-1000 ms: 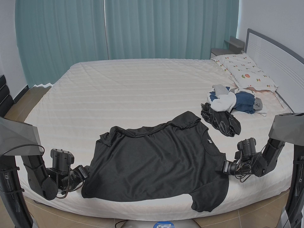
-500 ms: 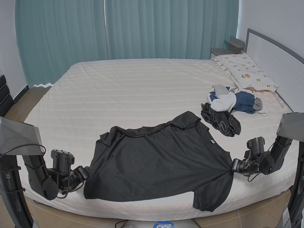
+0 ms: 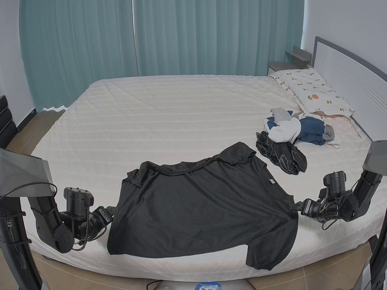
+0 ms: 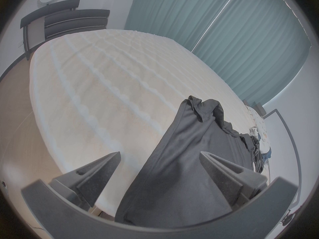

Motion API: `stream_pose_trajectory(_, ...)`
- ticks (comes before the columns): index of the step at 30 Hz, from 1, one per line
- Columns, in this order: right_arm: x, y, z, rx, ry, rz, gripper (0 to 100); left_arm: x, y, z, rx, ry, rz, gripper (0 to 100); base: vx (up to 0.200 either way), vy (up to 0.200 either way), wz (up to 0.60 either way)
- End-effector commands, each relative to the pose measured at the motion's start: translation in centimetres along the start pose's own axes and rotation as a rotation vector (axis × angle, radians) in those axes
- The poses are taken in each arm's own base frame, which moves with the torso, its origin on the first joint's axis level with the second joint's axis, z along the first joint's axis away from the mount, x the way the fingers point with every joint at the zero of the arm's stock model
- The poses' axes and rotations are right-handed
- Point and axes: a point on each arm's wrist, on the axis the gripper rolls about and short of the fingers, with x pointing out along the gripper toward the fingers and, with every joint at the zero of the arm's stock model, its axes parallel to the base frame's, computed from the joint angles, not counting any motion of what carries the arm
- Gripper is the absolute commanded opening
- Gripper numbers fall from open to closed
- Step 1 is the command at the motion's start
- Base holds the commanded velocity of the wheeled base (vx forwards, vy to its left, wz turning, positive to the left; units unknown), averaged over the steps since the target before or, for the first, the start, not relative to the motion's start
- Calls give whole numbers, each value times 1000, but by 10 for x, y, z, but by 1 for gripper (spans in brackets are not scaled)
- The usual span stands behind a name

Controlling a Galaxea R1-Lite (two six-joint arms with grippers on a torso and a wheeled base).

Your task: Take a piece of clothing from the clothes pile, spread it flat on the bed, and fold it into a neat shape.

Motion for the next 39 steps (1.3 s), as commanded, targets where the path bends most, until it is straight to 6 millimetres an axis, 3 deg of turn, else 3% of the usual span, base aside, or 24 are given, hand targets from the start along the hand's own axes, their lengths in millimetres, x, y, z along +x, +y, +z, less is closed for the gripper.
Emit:
stream_pose_trajectory(1, -22, 14, 3, -25, -44, 49, 100, 0, -1, 3, -10, -11, -10, 100, 200, 0, 0)
stream_pose_trajectory(6, -26, 24, -5, -42, -27, 73, 100, 3, -7, 6, -12, -27, -32, 100, 80, 0, 0)
stream_pose_trajectory(15, -27, 30, -14, -59, -3, 83, 100, 22, -39, 28, -21, -113, -134, 100, 0, 0, 0)
stream_pose_trajectory(26, -32, 34, -30, -45, -29, 127, 100, 89, -87, 25, 41, -9, -144, 100, 0, 0, 0)
stream_pose_trajectory(30, -33, 35, -33, -51, -32, 134, 100, 104, -95, 18, 58, -4, -152, 100, 0, 0, 0)
stream_pose_trajectory(39, -34, 36, -33, -53, -34, 137, 100, 116, -98, 18, 61, 5, -129, 100, 0, 0, 0)
